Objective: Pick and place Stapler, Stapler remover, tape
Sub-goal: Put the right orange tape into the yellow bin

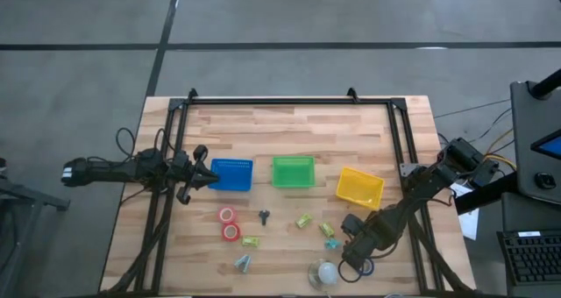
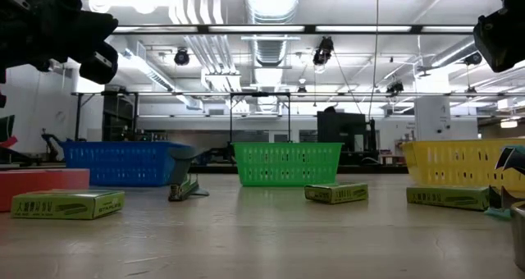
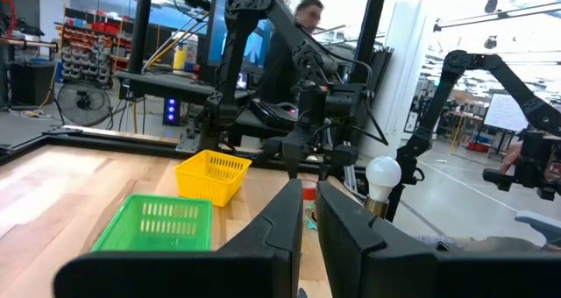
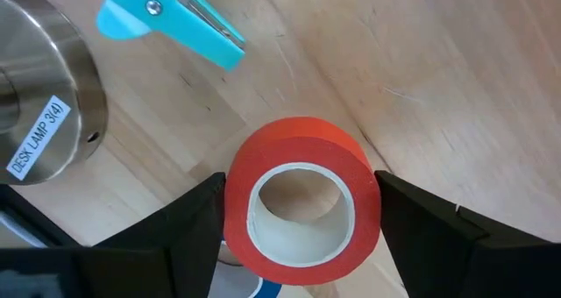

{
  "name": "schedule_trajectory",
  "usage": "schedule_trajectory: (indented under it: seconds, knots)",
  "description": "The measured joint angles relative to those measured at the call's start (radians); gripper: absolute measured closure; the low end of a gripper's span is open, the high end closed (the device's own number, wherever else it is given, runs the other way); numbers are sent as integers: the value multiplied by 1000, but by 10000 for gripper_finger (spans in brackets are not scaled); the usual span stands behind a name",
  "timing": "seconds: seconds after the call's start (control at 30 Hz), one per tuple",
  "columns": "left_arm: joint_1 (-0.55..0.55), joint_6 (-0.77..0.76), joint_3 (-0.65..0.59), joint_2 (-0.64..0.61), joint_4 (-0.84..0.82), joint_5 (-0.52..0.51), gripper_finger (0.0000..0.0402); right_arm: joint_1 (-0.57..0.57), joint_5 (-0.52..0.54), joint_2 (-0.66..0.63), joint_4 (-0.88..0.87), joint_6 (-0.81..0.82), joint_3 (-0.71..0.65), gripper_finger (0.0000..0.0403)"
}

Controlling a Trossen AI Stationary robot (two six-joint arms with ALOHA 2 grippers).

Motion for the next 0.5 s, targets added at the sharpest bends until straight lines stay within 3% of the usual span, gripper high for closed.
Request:
schedule_trajectory:
  seconds: [0.5]
  knots:
    - [0,0,0,0,0,0,360,0,0,0,-1,2,3,138]
